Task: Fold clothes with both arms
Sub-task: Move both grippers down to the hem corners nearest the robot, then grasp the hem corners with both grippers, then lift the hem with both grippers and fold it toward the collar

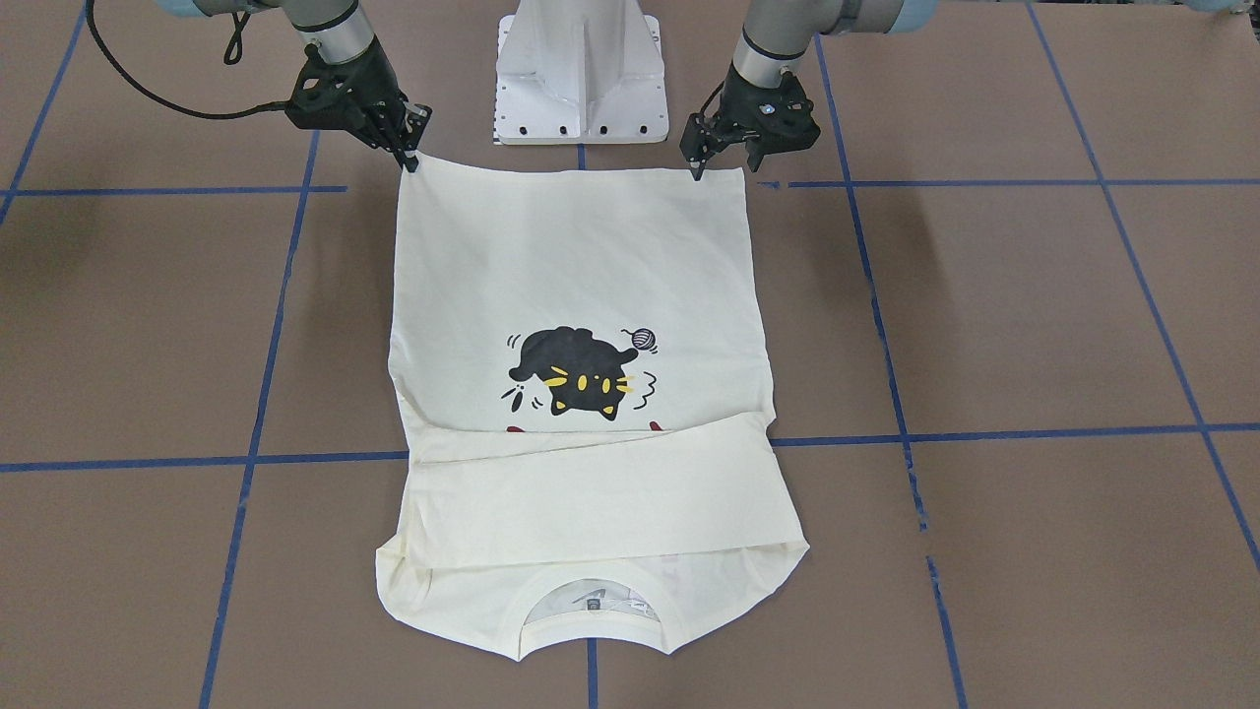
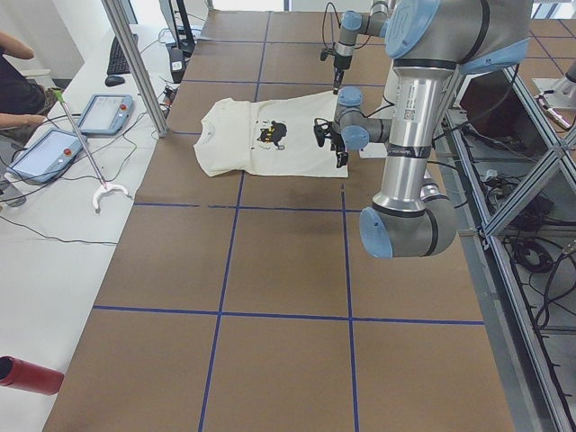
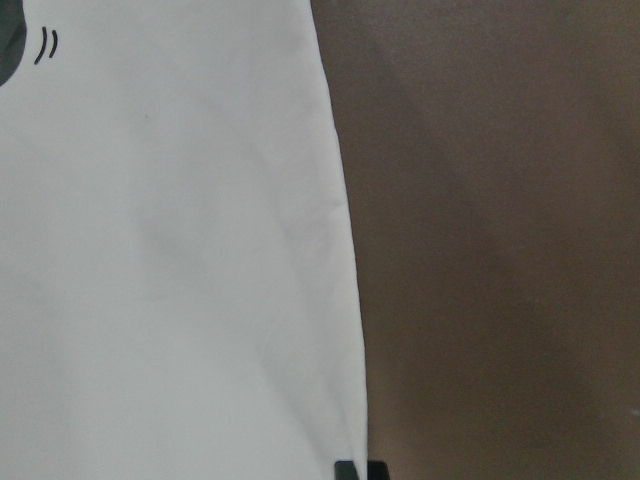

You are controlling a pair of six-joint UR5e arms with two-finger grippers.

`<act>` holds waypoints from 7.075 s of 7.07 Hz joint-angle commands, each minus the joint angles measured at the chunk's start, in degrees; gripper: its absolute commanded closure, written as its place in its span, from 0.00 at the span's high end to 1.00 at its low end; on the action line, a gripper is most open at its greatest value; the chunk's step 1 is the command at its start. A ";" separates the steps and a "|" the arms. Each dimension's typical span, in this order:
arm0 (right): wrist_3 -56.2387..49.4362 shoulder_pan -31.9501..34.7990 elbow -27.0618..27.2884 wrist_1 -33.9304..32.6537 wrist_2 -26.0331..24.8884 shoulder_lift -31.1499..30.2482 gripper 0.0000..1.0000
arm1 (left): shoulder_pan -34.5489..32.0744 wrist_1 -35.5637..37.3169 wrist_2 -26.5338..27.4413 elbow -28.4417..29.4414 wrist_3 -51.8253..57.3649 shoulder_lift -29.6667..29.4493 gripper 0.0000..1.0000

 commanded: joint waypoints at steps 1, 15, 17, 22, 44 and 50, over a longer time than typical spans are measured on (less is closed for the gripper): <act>-0.07 0.08 0.43 0.02 0.00 -0.05 0.00 | 3.02 0.12 0.75 0.39 -2.39 2.05 0.91; -0.25 2.10 0.26 0.02 1.32 -0.22 0.00 | 2.68 0.21 2.85 2.77 -2.22 1.26 0.57; -0.33 2.89 0.26 0.02 2.46 -0.22 0.00 | 2.24 0.21 3.12 2.77 -2.14 1.26 0.55; -0.60 3.24 0.17 0.02 2.55 -0.22 0.00 | 2.50 0.47 3.12 2.59 -2.40 0.56 0.33; -14.74 23.86 1.09 0.28 29.35 5.37 0.00 | -6.93 15.68 -6.78 -19.67 12.34 -0.84 0.00; -19.49 35.75 -14.85 0.02 29.27 18.04 0.00 | -21.74 15.59 -7.43 -5.67 19.66 -7.79 0.00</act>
